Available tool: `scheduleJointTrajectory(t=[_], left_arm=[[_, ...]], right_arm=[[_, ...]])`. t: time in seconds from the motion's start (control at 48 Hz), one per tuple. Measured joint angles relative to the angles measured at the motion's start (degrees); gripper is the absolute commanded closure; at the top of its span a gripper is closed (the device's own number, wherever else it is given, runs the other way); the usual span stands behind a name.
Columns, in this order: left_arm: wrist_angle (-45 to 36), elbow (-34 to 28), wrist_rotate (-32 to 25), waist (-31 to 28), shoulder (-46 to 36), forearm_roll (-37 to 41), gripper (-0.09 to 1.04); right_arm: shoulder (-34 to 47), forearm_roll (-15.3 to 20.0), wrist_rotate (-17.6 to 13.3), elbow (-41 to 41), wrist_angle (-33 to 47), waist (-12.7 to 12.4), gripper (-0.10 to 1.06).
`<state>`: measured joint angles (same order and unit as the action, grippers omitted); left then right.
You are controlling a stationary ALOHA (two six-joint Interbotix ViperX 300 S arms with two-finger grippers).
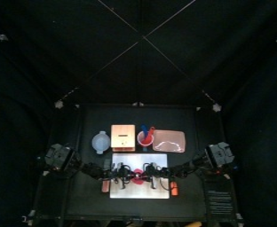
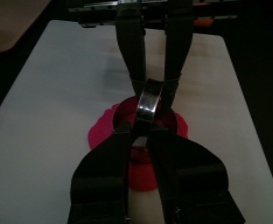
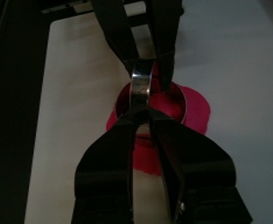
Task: Get the cutter from the drawer then cut the dough then place the extra dough in the bowl
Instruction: Cut the dough
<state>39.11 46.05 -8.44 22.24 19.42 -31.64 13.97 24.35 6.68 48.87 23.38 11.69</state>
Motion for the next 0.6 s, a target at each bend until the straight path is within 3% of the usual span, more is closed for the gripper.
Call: scheduleJointTrajectory(t=[0.604], left_arm=[[-0.09,-0.26,0.09,0.35,0.70,0.00,0.38]], right_arm=[[-0.35,0.00,0.00,0.09,-0.79,-0.44,0.46]])
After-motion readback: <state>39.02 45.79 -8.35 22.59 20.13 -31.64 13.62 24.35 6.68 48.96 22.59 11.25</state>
